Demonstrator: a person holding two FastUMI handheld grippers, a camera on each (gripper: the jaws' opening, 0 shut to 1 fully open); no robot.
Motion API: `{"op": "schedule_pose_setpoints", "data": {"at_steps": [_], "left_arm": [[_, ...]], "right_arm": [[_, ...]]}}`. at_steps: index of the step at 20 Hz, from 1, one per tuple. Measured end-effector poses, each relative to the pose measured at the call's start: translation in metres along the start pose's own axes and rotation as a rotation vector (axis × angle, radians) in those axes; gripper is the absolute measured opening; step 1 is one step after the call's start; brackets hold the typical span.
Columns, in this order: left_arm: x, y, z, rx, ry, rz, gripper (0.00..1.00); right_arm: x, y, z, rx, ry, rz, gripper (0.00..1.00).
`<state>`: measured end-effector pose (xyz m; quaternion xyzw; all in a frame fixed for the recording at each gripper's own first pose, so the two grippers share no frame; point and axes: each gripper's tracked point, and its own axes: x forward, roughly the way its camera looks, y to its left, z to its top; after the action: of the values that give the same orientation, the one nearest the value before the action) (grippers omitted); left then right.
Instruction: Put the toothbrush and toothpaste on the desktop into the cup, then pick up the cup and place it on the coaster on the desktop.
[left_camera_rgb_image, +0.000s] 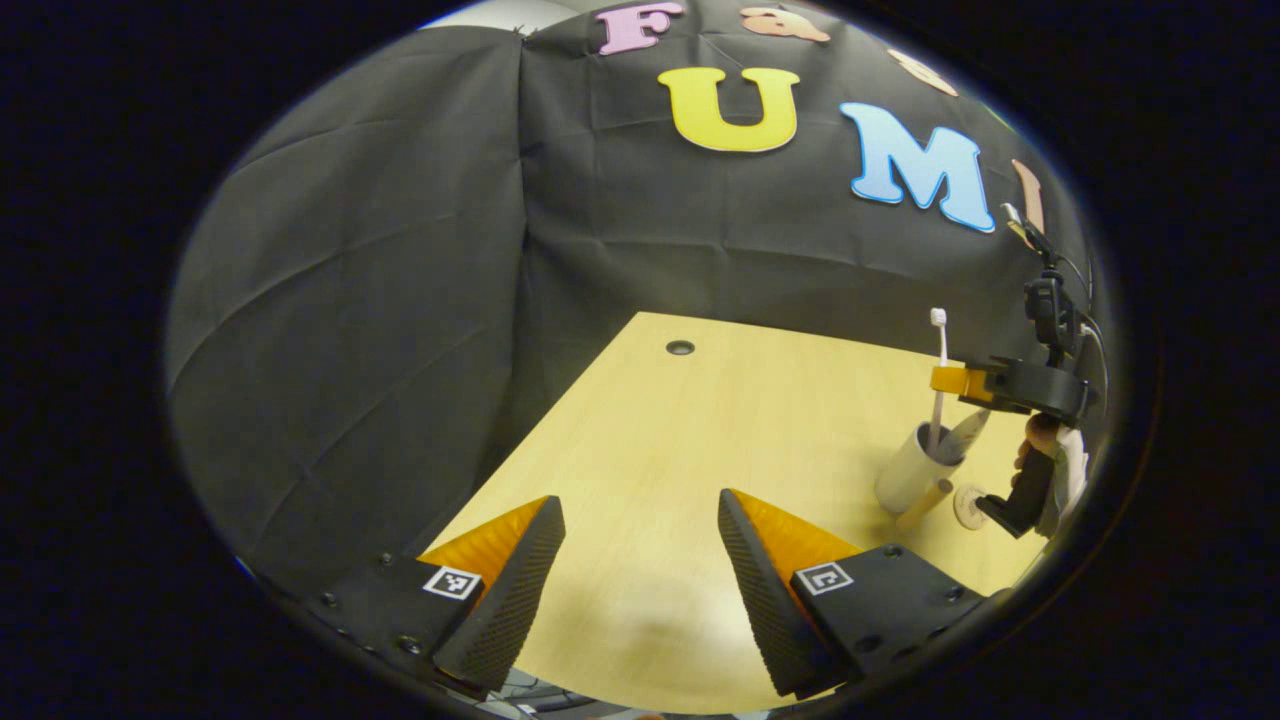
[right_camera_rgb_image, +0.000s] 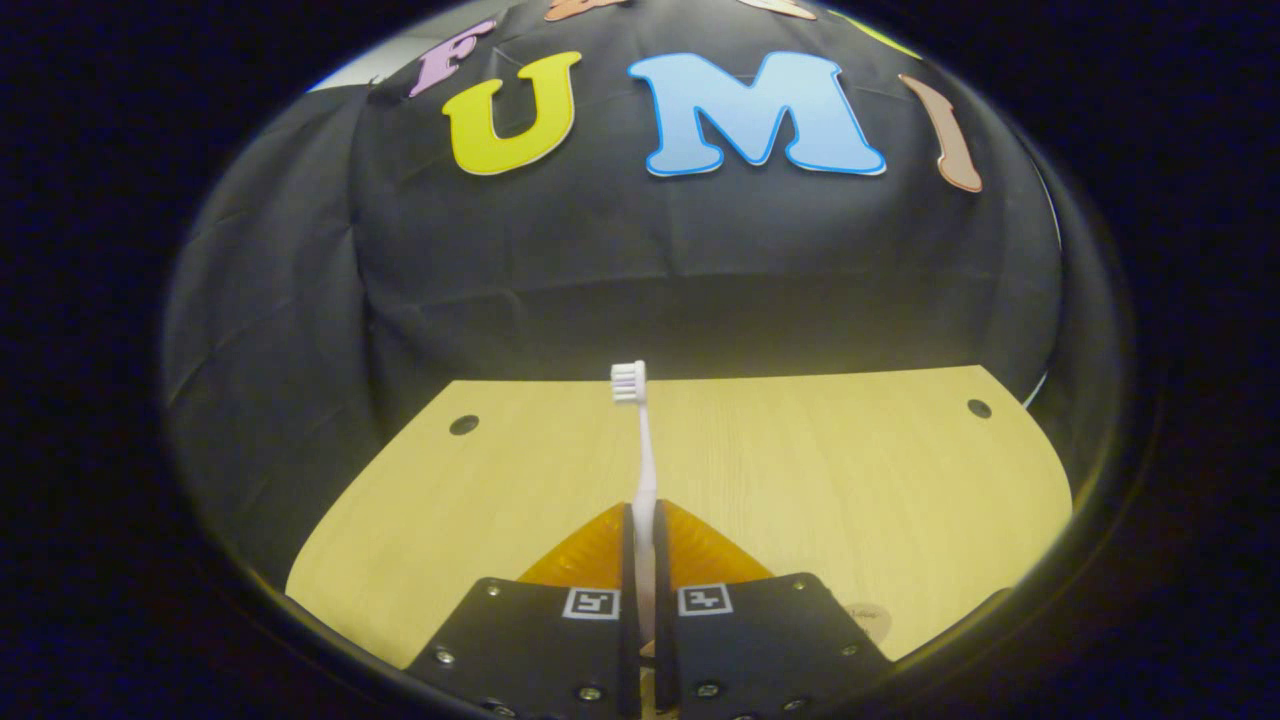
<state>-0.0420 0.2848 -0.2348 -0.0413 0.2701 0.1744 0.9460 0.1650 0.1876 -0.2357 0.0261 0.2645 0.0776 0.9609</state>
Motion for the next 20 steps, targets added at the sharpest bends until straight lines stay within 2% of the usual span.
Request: {"op": "schedule_pose_setpoints", "data": {"at_steps": [2,3,4,6,13,17,20], "left_arm": [[-0.001,0.001,-0.002,-0.002,0.003,-0.002,0.97],[-0.003,0.002,-0.002,-0.005,0.004,-0.004,0.97],[-0.003,0.001,-0.002,-0.007,0.004,-0.005,0.97],[-0.004,-0.001,0.000,-0.010,-0.003,-0.014,0.99],[-0.011,-0.042,0.011,0.007,-0.031,-0.109,0.97],[-0.012,-0.085,0.017,0.055,-0.029,-0.210,0.98],[-0.011,-0.131,0.019,0.096,-0.009,-0.324,0.97]], "right_arm": [[-0.007,0.003,0.001,-0.007,-0.010,0.017,0.11],[-0.011,0.001,0.002,-0.019,-0.018,0.013,0.22],[-0.015,0.002,0.005,-0.028,-0.030,0.010,0.22],[-0.027,0.000,0.012,-0.035,-0.061,0.004,0.30],[-0.057,-0.011,0.030,-0.006,-0.110,-0.005,0.30],[-0.079,-0.039,0.036,0.011,-0.132,-0.046,0.30],[-0.095,-0.065,0.033,0.032,-0.133,-0.090,0.30]]}}
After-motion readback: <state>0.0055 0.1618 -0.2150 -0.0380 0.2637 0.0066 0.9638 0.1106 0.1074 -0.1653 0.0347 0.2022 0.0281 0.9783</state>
